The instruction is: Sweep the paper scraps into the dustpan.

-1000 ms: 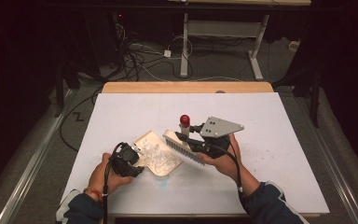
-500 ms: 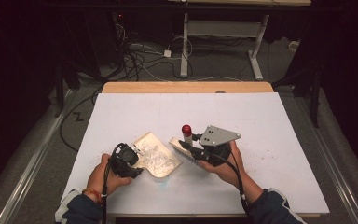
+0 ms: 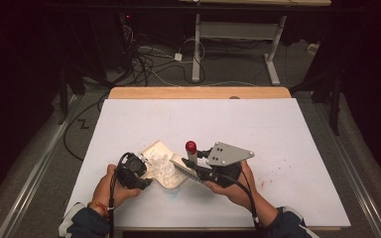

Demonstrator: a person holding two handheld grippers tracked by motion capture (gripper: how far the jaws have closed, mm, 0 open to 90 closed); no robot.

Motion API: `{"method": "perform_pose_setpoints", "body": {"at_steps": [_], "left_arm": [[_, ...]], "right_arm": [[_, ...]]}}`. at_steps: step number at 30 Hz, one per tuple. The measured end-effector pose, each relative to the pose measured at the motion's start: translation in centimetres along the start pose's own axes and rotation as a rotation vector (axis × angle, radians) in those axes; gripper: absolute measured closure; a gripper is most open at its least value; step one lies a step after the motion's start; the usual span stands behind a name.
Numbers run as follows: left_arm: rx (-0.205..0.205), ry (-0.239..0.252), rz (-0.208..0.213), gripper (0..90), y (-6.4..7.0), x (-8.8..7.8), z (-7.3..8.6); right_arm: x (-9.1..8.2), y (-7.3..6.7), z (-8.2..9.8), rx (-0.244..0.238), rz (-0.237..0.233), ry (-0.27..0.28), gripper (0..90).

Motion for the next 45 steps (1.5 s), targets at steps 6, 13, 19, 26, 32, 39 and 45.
{"method": "perform_pose_setpoints", "body": {"at_steps": [6, 13, 19, 26, 32, 39, 45], "left_arm": [[-0.029, 0.030, 0.004, 63.6, -0.5, -0.5, 0.3], [-0.071, 0.061, -0.013, 63.6, -1.2, -0.9, 0.6], [-0.106, 0.090, -0.016, 63.6, -1.6, -1.1, 0.8], [-0.152, 0.116, -0.035, 63.6, -2.4, -1.3, 1.2], [-0.182, 0.137, -0.055, 63.6, -2.9, -1.5, 1.5], [-0.263, 0.165, -0.087, 63.5, -4.0, -1.7, 2.3], [-0.327, 0.202, -0.114, 63.4, -4.4, -1.4, 2.6]], "right_arm": [[-1.9, 1.8, -0.4, 0.030, 0.039, 0.033, 70.4], [-4.6, 3.9, 0.1, 0.058, 0.091, 0.038, 70.3], [-7.1, 5.4, 1.2, 0.074, 0.115, 0.029, 70.3], [-10.8, 7.0, 2.6, 0.106, 0.149, 0.018, 70.3], [-12.9, 7.5, 3.7, 0.131, 0.150, 0.007, 70.3], [-15.0, 7.6, 4.9, 0.177, 0.097, -0.002, 70.3], [-15.6, 7.5, 6.1, 0.208, 0.034, -0.039, 70.3]]}}
Point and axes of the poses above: each handheld gripper's, and its own axes: x roughly forward along the jaws, z roughly out of its underside, y roughly to its right, the point moved 4 cm from there along x, roughly forward along the jaws, and after that the axes turned 5 degrees about z, right-handed, at the moved point
